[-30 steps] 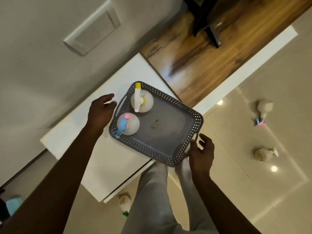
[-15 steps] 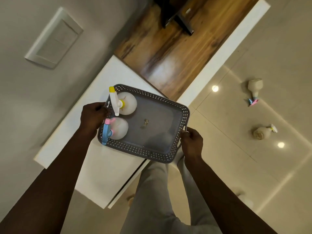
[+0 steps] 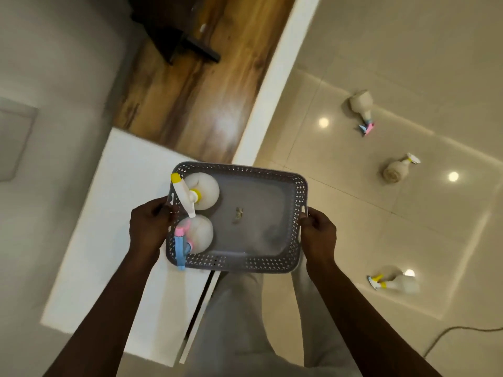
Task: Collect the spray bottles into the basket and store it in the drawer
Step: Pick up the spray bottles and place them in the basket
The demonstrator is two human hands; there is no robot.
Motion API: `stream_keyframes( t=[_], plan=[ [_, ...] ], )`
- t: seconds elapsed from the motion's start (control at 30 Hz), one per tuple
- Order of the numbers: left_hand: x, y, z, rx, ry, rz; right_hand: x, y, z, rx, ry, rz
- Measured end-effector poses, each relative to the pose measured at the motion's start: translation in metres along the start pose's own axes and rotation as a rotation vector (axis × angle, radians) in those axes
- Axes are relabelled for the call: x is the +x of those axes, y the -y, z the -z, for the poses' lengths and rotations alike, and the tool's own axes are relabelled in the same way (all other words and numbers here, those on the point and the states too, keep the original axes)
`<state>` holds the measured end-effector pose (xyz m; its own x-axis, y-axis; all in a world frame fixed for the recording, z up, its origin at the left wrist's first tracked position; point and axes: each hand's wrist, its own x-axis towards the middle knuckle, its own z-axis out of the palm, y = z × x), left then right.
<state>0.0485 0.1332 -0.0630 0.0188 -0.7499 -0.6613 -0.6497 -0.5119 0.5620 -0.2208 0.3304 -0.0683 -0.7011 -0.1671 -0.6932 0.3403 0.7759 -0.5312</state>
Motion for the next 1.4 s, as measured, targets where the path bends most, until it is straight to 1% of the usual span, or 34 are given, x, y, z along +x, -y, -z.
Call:
stream_keyframes(
  t=[0.17,0.3,0.4,0.5,0.57,0.67,0.8,0.93,1.03,1.2,1.4],
  plan=[
    [-0.019,-0.038,-0.064,0.037,0.088,-0.064,0.032,-0.016,0.065,0.131,-0.116,-0.002],
    [-0.038,-0.073,-0.129,0.081,0.136,-0.136,0.064,-0.032,0.124,0.157,-0.167,0.001],
    [-0.049,-0.089,-0.192,0.108,0.175,-0.185,0.099,-0.048,0.173,0.2,-0.197,-0.032],
    [-0.051,-0.094,-0.26,0.14,0.193,-0.199,0.141,-0.067,0.213,0.23,-0.235,-0.023],
    [-0.045,-0.09,-0.312,0.17,0.213,-0.22,0.176,-0.082,0.238,0.236,-0.219,-0.015],
    [-0.031,-0.079,-0.384,0.2,0.201,-0.215,0.232,-0.107,0.262,0.237,-0.188,-0.04],
    [0.003,-0.051,-0.473,0.235,0.204,-0.202,0.317,-0.146,0.272,0.192,-0.126,-0.009],
    [0.053,-0.012,-0.552,0.228,0.163,-0.118,0.404,-0.192,0.262,0.182,-0.057,-0.023],
    [0.084,0.012,-0.595,0.216,0.151,-0.068,0.457,-0.221,0.247,0.157,-0.033,-0.043],
    [0.123,0.031,-0.636,0.273,0.184,-0.059,0.515,-0.255,0.225,0.133,0.008,-0.045],
    [0.139,0.036,-0.656,0.297,0.185,-0.069,0.546,-0.276,0.215,0.136,0.038,-0.076]
  ],
)
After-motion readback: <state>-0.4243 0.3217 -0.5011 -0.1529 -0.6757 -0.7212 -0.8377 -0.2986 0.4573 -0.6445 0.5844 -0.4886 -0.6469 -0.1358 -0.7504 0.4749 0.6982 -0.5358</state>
